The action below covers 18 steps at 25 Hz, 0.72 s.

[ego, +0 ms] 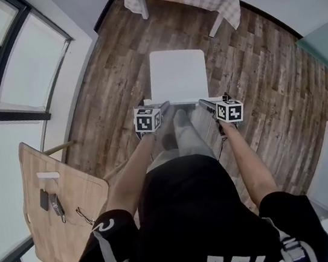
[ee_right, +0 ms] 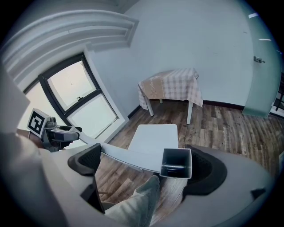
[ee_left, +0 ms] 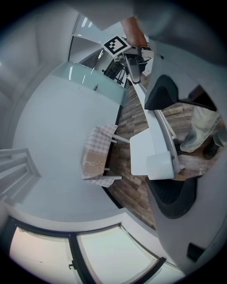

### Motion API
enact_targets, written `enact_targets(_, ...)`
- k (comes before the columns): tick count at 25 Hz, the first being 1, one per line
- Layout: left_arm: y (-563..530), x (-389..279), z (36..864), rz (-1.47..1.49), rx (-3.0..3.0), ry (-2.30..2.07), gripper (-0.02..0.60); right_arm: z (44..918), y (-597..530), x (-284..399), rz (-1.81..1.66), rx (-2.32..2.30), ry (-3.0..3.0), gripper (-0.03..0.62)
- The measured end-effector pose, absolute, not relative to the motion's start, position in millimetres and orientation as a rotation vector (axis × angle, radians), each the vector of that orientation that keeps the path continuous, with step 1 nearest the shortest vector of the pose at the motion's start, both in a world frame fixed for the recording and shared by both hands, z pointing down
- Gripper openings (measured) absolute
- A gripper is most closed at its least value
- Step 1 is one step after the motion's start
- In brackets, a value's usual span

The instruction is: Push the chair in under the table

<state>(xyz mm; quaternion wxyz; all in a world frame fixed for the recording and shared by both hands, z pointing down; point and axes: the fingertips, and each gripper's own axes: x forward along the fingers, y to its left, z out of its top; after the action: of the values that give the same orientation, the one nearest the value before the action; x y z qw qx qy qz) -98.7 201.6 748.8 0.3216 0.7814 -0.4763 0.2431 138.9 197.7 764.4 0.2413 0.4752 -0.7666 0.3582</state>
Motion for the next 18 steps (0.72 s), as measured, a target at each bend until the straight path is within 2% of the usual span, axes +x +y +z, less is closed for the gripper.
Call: enact_targets(18, 142.5, -110.4, 747.2, 0.687, 2.071, -1.207, 0.449, 760.3, 147.6, 130.4, 1.036, 1.321, -2.017, 0.583)
